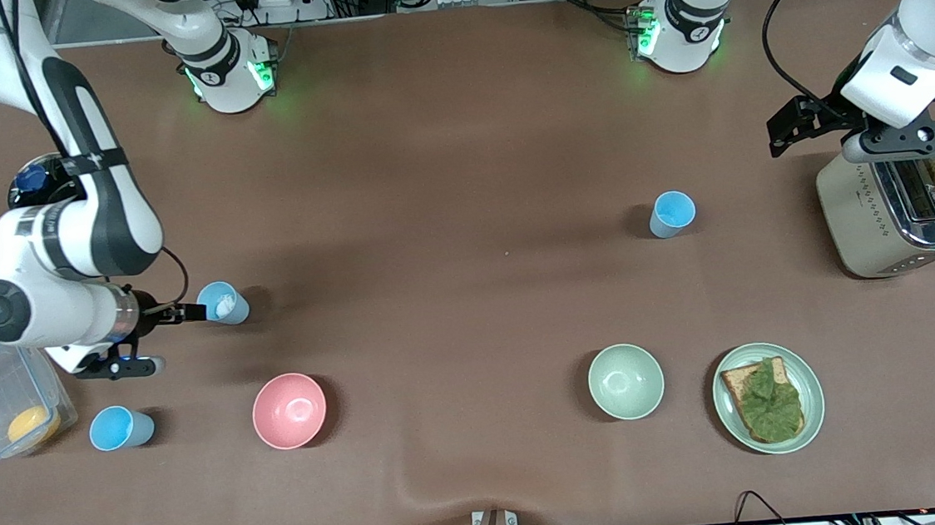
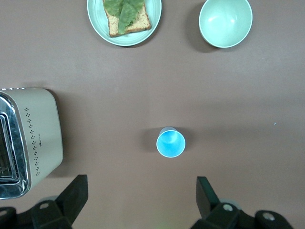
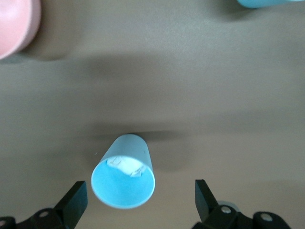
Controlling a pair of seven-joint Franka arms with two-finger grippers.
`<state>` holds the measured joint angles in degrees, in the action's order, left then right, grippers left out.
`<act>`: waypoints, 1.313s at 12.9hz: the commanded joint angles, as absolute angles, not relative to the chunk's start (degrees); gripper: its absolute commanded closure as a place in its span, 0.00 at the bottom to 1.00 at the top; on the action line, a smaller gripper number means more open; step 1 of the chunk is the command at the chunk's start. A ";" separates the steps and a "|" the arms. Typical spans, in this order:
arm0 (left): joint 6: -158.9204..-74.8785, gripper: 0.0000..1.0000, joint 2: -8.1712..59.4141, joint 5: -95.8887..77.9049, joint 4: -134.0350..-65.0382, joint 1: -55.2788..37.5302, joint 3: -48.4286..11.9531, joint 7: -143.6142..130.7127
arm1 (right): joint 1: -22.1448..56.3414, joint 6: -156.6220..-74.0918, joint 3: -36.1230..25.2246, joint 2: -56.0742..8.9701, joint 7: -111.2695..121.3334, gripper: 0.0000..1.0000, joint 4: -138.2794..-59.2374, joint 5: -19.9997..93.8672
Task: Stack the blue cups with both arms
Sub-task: 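Reach the right gripper down to the blue cup near the pink bowl, then close the right gripper on the blue cup and lift it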
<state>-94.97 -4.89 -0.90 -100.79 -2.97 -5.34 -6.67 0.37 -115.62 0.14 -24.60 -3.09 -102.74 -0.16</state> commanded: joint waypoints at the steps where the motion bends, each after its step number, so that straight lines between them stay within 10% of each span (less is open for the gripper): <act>1: -95.54 0.00 -5.27 -1.05 -101.42 -2.64 -5.71 -7.38 | -0.70 -119.96 0.88 -24.51 -2.03 0.00 -107.31 -1.05; 6: -96.15 0.00 -5.27 -1.05 -101.78 -2.64 -5.71 -7.38 | -4.13 -122.41 1.05 -27.76 7.91 0.00 -108.98 -0.44; 13: -96.24 0.00 -5.27 -1.05 -102.13 -2.55 -5.71 -7.38 | -3.52 -122.52 1.41 -29.27 7.91 1.00 -108.99 -0.18; 17: -96.33 0.00 -5.36 -1.05 -102.13 -2.55 -5.71 -7.38 | -2.90 -118.15 2.10 -28.74 7.82 1.00 -106.71 -0.18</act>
